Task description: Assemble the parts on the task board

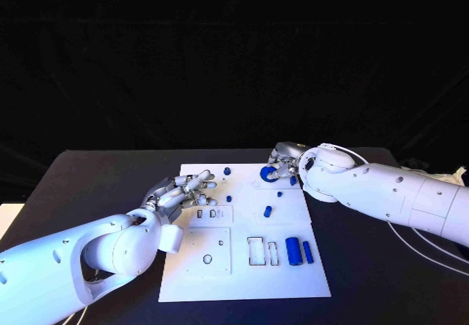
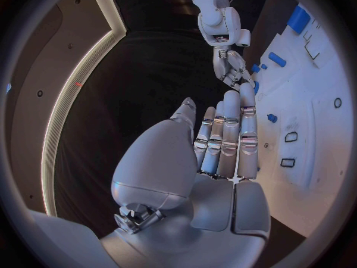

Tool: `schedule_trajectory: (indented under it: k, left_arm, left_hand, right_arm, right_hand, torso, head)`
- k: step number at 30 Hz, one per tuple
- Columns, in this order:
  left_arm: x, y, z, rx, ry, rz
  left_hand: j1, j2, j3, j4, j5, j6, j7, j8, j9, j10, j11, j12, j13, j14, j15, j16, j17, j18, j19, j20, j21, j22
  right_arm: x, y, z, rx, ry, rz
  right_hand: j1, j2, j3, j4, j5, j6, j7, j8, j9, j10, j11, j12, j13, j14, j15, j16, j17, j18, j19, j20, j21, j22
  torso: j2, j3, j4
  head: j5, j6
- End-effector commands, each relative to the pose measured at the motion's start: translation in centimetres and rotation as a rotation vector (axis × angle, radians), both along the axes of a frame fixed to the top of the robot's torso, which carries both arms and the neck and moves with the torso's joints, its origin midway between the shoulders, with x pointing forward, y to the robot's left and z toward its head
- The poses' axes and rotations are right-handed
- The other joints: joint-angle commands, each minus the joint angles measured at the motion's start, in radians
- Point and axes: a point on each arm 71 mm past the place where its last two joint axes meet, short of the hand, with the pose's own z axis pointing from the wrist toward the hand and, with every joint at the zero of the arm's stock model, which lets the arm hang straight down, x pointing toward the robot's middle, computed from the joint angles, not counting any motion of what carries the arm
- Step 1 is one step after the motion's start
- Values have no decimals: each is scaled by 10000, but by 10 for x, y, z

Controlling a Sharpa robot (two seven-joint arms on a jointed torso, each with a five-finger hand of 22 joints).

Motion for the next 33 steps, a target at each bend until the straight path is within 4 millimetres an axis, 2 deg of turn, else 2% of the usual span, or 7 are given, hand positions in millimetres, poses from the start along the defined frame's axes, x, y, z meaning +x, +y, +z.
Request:
schedule_trajectory:
  k: [1, 9, 18, 22, 25, 29, 33]
  left_arm:
    - [0, -2, 1, -86, -96, -207]
    - [0, -1, 1, -82, -108, -184]
    - [1, 0, 1, -58, -100, -144]
    - [1, 1, 0, -48, -99, -125]
    - [2, 1, 0, -52, -101, -131]
    - [2, 0, 0, -59, -102, -143]
    - [2, 0, 0, -64, -105, -149]
  left_hand:
    - [10, 70, 4, -29, 53, -57, 16, 28, -14, -58, -15, 4, -3, -68, 15, 28, -11, 1, -56, -11, 56, 14]
    - [18, 76, 11, -36, 56, -60, 15, 31, -13, -64, -16, 6, -3, -76, 17, 27, -14, 1, -66, -9, 59, 21]
    - [74, 52, 29, -95, 56, -77, 13, 37, -12, -85, -17, 12, -4, -95, 17, 25, -23, 4, -98, -6, 74, 48]
    - [74, 52, 29, -95, 56, -77, 13, 37, -12, -85, -17, 12, -4, -95, 17, 25, -23, 4, -98, -6, 74, 48]
    - [74, 52, 29, -95, 56, -77, 13, 37, -12, -85, -17, 12, -4, -95, 17, 25, -23, 4, -98, -6, 74, 48]
    - [74, 52, 29, -95, 56, -77, 13, 37, -12, -85, -17, 12, -4, -95, 17, 25, -23, 4, -98, -6, 74, 48]
    - [74, 52, 29, -95, 56, -77, 13, 37, -12, -85, -17, 12, -4, -95, 17, 25, -23, 4, -98, -6, 74, 48]
  right_arm:
    - [-4, 3, -1, -24, -682, 102]
    - [-13, 19, 9, 906, -1726, 468]
    - [-23, 50, 15, 1925, -1995, 1192]
    - [-23, 66, 14, 2021, -1892, 1454]
    - [-23, 78, 14, 1985, -1801, 1644]
    - [-22, 91, 11, 1877, -1667, 1821]
    - [-22, 102, 5, 1675, -1427, 1917]
  right_hand:
    - [283, 257, 222, -62, -65, 756, -263, 444, 281, 107, -88, 91, 76, 727, -109, 66, 849, -169, 28, -90, 39, 35]
    - [105, 232, 521, -91, -63, 882, -348, 522, 361, 142, -160, 66, 91, 733, -186, 83, 886, -187, 70, -177, 88, 116]
    - [-270, 72, 899, -47, 339, 722, -306, 435, 396, 120, -141, -48, 55, 739, -181, 100, 925, -195, 85, -197, 106, 141]
    - [-354, 7, 965, -43, 368, 666, -277, 393, 395, 44, -118, -172, -45, 741, -166, 104, 936, -196, 81, -187, 104, 137]
    - [-392, -23, 987, -40, 370, 646, -266, 376, 394, 14, -109, -221, -84, 742, -159, 109, 949, -197, 81, -181, 104, 138]
    - [-433, -74, 1007, -46, 365, 629, -255, 358, 396, 7, -99, -237, -89, 744, -149, 115, 962, -197, 81, -174, 105, 142]
    - [-526, -131, 1018, -23, 354, 600, -235, 327, 395, -18, -81, -290, -129, 746, -135, 120, 974, -198, 80, -161, 104, 142]
  torso:
    - [0, 2, -11]
    - [0, -2, 24]
    - [-1, -16, -7]
    - [-1, -27, -11]
    - [-2, -36, 15]
    - [1, -18, 19]
    - [0, -23, 9]
  head:
    - [10, -1]
    - [-6, 13]
    - [20, 18]
    - [27, 21]
    - [-3, 23]
    - [10, 23]
    - [-3, 31]
